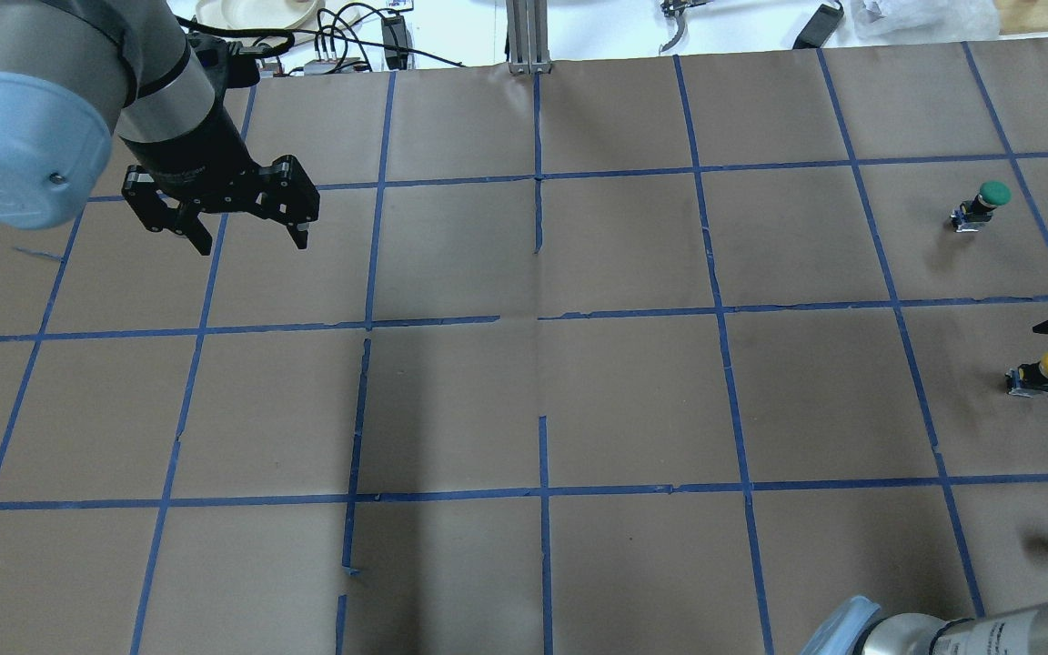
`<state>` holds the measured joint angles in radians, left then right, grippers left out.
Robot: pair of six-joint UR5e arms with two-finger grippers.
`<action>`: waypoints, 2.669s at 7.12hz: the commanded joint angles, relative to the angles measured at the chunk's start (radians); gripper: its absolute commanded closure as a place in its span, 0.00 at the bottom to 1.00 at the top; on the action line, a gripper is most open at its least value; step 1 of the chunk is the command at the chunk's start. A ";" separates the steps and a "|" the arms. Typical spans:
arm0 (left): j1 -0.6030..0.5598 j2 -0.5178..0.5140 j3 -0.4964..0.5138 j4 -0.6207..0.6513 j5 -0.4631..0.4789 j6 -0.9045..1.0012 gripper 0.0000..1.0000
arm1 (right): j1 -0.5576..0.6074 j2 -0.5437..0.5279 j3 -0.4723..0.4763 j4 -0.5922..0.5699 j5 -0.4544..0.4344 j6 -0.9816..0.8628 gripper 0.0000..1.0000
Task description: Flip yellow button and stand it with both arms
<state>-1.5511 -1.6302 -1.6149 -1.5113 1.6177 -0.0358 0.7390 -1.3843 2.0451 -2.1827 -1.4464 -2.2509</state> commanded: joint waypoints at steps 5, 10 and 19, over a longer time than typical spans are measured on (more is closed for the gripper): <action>-0.003 0.003 -0.003 0.000 -0.001 -0.001 0.00 | 0.199 -0.200 -0.361 0.553 0.003 0.779 0.00; -0.004 -0.008 0.006 0.006 -0.010 -0.001 0.00 | 0.693 -0.156 -0.513 0.639 -0.011 1.569 0.00; -0.015 0.012 -0.005 0.005 -0.001 -0.001 0.00 | 0.795 -0.156 -0.502 0.614 -0.077 2.133 0.00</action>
<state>-1.5662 -1.6203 -1.6172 -1.5064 1.6130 -0.0380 1.5339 -1.5405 1.5401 -1.5581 -1.5265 -0.1323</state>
